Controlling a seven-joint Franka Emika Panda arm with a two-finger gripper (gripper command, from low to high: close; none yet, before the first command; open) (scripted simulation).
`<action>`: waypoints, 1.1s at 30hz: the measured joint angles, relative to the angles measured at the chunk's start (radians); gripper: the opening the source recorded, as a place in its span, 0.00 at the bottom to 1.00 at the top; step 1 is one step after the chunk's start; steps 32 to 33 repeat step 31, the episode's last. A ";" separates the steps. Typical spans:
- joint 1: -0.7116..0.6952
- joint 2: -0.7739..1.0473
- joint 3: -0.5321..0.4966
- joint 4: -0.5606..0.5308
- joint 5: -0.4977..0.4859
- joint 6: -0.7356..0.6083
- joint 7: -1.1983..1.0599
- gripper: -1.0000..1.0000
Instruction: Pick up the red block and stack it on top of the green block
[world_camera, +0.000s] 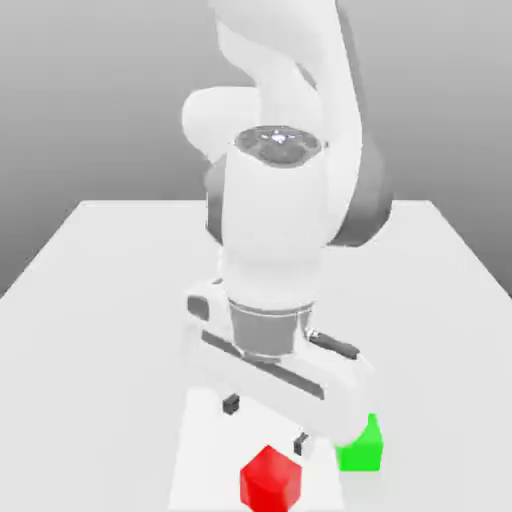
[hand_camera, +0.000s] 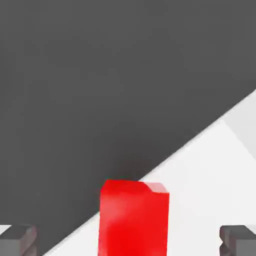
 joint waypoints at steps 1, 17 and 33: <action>0.003 0.036 -0.005 0.005 -0.012 0.028 0.012 0.50; 0.030 -0.057 0.016 -0.034 0.034 -0.028 0.025 0.00; 0.203 -0.064 0.058 -0.182 -0.028 0.110 0.319 1.00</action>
